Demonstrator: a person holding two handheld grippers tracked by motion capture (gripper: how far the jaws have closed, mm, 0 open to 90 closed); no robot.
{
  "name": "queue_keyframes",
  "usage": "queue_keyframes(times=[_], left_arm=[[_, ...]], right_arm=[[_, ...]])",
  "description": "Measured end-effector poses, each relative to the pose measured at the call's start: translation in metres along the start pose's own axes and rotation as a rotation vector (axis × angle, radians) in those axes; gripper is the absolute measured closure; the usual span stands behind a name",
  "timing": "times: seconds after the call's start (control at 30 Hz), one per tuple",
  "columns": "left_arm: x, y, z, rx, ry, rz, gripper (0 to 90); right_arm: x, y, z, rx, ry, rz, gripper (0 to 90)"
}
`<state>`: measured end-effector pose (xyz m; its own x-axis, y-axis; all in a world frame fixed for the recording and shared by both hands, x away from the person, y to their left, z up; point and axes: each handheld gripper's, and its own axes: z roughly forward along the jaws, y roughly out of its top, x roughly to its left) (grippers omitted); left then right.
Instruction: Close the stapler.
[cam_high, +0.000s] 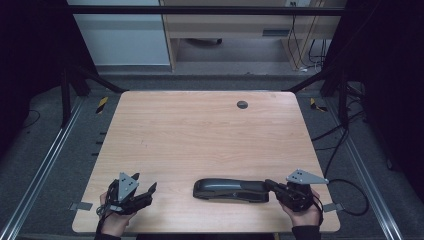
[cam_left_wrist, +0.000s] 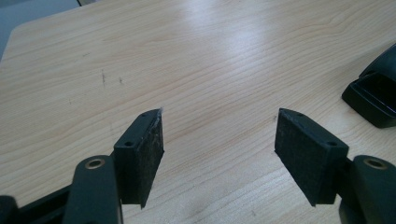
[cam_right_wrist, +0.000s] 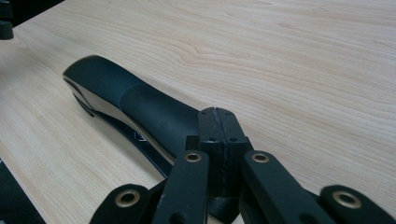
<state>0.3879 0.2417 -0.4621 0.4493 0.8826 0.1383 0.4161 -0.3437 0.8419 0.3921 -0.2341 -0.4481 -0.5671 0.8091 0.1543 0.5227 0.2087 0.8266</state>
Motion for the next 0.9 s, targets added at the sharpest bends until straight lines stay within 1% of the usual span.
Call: queue_keyframes(times=[0.13,0.27,0.37,0.53,0.57,0.67,0.8,0.83,0.9], left_arm=[[-0.0001,0.0,0.0001,0.001,0.0,0.0,31.9],[-0.0005,0.0001,-0.0001,0.0,0.0,0.001,31.9],[-0.0008,0.0002,-0.0002,0.0,0.002,0.006,31.9],[-0.0014,0.0001,-0.0001,0.001,0.003,0.006,31.9],[-0.0013,0.0002,-0.0003,0.001,0.003,0.007,31.9],[-0.001,0.0002,-0.0003,0.0,0.004,0.006,31.9],[-0.0008,0.0002,0.0,0.0,0.002,0.006,31.9],[-0.0005,0.0003,-0.0002,0.0,0.001,0.007,31.9],[-0.0005,0.0002,-0.0002,0.0,0.002,0.007,31.9]], right_arm=[[-0.0007,-0.0004,-0.0001,-0.002,0.004,-0.001,90.0],[0.001,0.0,0.0001,0.0,-0.007,-0.013,90.0],[0.001,-0.0001,0.0001,0.0,-0.007,-0.014,90.0],[0.0029,0.0005,0.0005,0.007,-0.02,-0.02,90.0],[0.0033,-0.0006,0.0016,0.02,-0.029,-0.024,90.0],[0.0032,-0.001,0.0014,0.011,-0.026,-0.021,90.0],[0.0019,0.0004,0.0012,0.02,-0.015,-0.016,90.0],[0.0006,0.0007,0.0001,0.008,-0.006,-0.018,90.0],[0.0,0.0026,-0.0038,-0.028,0.015,-0.004,90.0]])
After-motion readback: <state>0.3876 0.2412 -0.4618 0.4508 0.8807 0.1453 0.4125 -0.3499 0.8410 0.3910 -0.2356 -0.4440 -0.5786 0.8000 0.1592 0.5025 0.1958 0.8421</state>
